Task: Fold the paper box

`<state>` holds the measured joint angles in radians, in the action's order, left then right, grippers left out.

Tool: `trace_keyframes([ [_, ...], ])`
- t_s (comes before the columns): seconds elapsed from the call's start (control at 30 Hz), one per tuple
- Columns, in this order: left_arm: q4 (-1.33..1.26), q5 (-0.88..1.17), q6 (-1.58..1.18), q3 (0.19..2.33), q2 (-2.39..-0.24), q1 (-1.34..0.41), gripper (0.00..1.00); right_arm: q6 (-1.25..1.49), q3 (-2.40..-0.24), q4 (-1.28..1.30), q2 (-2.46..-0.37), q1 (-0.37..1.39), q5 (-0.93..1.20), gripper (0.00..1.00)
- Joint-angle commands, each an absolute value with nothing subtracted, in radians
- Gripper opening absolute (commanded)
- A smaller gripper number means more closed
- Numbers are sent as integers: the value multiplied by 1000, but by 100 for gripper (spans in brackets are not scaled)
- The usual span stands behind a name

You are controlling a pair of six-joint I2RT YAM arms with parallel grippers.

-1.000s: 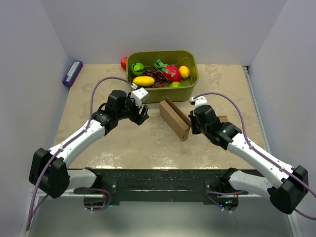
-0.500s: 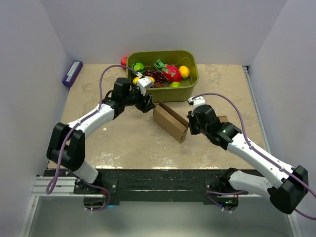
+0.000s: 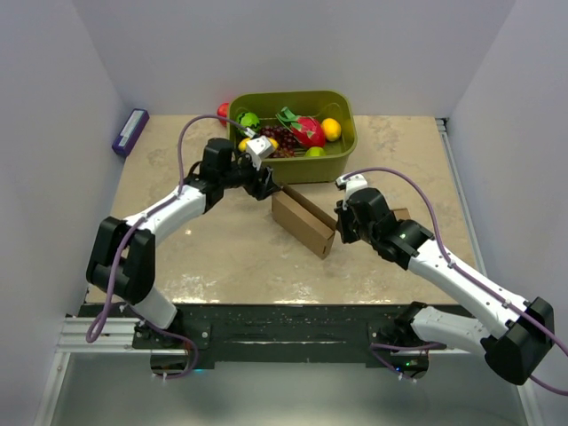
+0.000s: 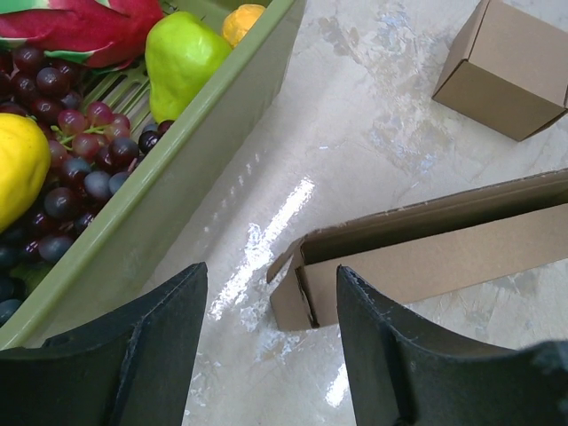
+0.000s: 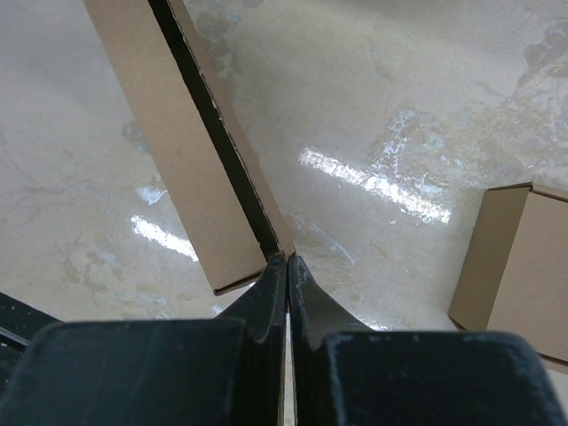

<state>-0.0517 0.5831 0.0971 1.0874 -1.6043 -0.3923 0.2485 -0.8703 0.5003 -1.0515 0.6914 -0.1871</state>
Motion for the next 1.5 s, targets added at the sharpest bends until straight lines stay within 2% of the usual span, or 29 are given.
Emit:
trace_keyframes([
  [0.0,-112,634,104,1129,-1623,-380,64,230,-873,460,-1039,692,-161,0],
  [0.1,-115,647,106,1132,-1631,-379,60,232,-873,459,-1042,693,-158,0],
  [0.3,-118,686,106,1127,-1646,-379,41,229,-873,459,-1037,693,-163,0],
  [0.4,-123,699,97,1127,-1651,-379,37,229,-873,456,-1038,693,-161,0],
  [0.73,-133,673,98,1121,-1648,-379,35,227,-874,459,-1043,693,-158,0],
  [0.9,-150,722,87,1111,-1652,-380,20,227,-874,459,-1040,693,-161,0],
  [1.13,-178,752,64,1101,-1652,-382,15,227,-874,460,-1040,693,-164,0],
  [1.33,-176,732,60,1097,-1655,-393,3,227,-874,460,-1040,692,-169,0],
  [1.47,-163,706,64,1094,-1652,-406,0,227,-876,463,-1045,693,-175,0],
])
